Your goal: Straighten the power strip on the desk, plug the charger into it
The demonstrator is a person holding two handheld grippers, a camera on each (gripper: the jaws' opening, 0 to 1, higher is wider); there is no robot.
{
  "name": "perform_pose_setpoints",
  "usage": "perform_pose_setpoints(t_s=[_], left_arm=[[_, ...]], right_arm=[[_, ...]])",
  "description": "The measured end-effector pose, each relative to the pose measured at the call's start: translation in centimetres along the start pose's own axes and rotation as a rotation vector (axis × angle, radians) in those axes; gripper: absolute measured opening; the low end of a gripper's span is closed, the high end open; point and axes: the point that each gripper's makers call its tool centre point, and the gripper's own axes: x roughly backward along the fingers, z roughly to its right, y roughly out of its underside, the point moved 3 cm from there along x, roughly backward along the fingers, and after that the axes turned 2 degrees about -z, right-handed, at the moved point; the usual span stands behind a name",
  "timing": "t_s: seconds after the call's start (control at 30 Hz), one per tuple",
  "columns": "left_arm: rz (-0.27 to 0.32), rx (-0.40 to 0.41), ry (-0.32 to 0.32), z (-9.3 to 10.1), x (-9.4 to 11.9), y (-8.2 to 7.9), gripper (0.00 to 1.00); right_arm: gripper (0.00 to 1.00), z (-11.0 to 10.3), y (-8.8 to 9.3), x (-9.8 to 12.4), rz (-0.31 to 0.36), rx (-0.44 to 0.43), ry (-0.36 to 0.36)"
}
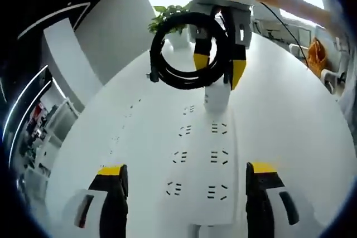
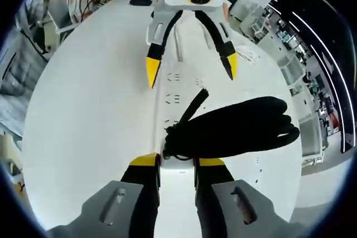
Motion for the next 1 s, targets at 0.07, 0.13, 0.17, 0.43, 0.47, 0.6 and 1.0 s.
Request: perform_pose_setpoints(t_s=[0.07, 0.13, 0.17, 0.43, 0.47, 0.6, 1.0], left_arm=[[-0.052, -0.003, 0.023, -0.2, -0.4, 0.5, 0.81], [-0.116, 0.015, 0.059, 0.1, -0.7, 1.1, 0.78], [-0.146, 0.014, 0.077, 0.3, -0.9, 1.3, 0.77], [-0.272, -0.010, 0.112, 0.4, -2.0, 2.1, 0.75], [-0.278, -0.012, 0.116, 0.4, -1.9, 2.0, 0.75], [-0.295, -0.020, 0.128, 0.5, -2.0, 2.0, 0.76], [-0.379, -0.068, 0.206, 1.8, -2.2, 1.7, 0.65]], right_arm=[[0.21, 0.1, 0.0, 0.0, 0.004, -0.006, -0.003], [0.21, 0.1, 0.0, 0.0, 0.007, -0.009, -0.005], [0.21, 0.1, 0.0, 0.0, 0.007, -0.008, -0.006], [0.21, 0.2, 0.1, 0.0, 0.015, -0.010, -0.011], [0.21, 0.2, 0.1, 0.0, 0.018, -0.012, -0.013], [0.21, 0.3, 0.1, 0.0, 0.022, -0.016, -0.014], [0.22, 0.3, 0.0, 0.0, 0.027, -0.025, -0.019]])
